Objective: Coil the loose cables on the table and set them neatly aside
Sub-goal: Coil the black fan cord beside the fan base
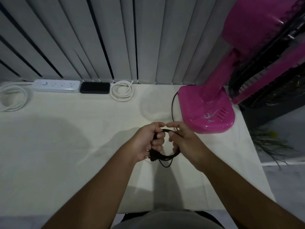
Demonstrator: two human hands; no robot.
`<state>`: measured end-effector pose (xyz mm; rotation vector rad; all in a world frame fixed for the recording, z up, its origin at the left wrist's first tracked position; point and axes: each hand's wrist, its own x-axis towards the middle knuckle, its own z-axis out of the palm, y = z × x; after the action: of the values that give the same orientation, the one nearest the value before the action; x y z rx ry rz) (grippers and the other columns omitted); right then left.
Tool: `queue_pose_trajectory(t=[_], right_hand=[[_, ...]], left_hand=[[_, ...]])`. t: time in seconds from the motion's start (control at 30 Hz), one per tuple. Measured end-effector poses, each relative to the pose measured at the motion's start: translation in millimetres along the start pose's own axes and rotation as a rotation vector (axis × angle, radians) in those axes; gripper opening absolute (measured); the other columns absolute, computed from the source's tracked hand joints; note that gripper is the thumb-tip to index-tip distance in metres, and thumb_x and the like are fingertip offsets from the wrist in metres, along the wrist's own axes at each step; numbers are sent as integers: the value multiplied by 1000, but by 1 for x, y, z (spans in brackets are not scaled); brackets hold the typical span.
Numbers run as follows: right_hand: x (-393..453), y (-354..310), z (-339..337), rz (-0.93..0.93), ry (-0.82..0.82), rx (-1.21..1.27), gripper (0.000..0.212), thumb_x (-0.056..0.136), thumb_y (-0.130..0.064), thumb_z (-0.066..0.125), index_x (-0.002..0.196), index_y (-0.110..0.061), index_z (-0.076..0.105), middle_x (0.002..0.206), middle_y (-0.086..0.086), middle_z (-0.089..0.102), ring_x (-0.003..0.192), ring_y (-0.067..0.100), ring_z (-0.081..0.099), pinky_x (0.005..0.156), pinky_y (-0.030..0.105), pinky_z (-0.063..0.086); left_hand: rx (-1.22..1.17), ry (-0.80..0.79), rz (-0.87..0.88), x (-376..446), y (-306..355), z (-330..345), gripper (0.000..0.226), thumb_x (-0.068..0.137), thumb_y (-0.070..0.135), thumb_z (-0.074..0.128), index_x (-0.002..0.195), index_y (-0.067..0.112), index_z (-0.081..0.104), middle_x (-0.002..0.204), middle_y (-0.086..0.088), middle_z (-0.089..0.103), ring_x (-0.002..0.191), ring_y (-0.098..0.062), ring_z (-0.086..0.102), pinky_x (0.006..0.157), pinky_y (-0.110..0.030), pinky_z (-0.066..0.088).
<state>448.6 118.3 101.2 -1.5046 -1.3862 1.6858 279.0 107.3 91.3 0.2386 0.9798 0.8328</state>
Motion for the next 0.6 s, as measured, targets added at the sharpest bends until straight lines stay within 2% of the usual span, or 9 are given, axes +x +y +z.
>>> queue_pose_trajectory(t=[0.07,0.17,0.3,0.4,0.47,0.53,0.6], right_hand=[[4,-2,1,5,28,31,28,102,-12,49,112,-31,67,71,-5,51,56,9,46,59,32,45],[8,-6,-3,53,61,341,32,99,-2,45,114,-19,69,67,-2,44,51,8,39,52,28,39],[20,-6,-7,111,164,515,35,99,1,40,110,-16,68,63,-1,42,49,10,37,51,28,38],[25,-2,-2,150,259,586,35,99,2,39,107,-17,67,62,-2,42,54,11,38,56,29,38],[26,2,2,195,296,623,35,98,2,41,106,-19,67,65,-1,43,58,12,40,60,28,37],[24,7,4,224,303,534,36,95,-1,43,109,-25,68,71,0,48,65,14,44,65,30,38],[19,12,4,242,266,342,38,95,-7,45,115,-33,65,81,-2,57,77,15,53,72,31,40]], left_hand=[[-92,-38,29,-2,1,0,33,86,23,51,117,14,54,71,-5,51,55,-18,43,49,-26,36],[-244,-37,87,-1,-4,-2,44,88,33,47,122,10,62,82,-16,65,71,-28,62,68,-37,42],[-281,9,204,-3,-27,8,51,81,27,37,122,10,63,98,-17,69,88,-28,63,75,-39,41],[-240,82,251,-5,-39,23,50,78,18,45,125,6,57,111,-20,67,98,-26,58,80,-33,41],[-157,169,254,-2,-46,33,40,90,6,47,129,1,55,102,-20,65,98,-26,58,81,-30,41],[-145,263,281,1,-51,39,35,100,1,43,133,-3,55,82,-15,62,83,-23,58,74,-29,41],[-199,343,305,1,-50,41,32,102,5,42,128,-5,58,68,-9,53,68,-20,55,71,-30,43]])
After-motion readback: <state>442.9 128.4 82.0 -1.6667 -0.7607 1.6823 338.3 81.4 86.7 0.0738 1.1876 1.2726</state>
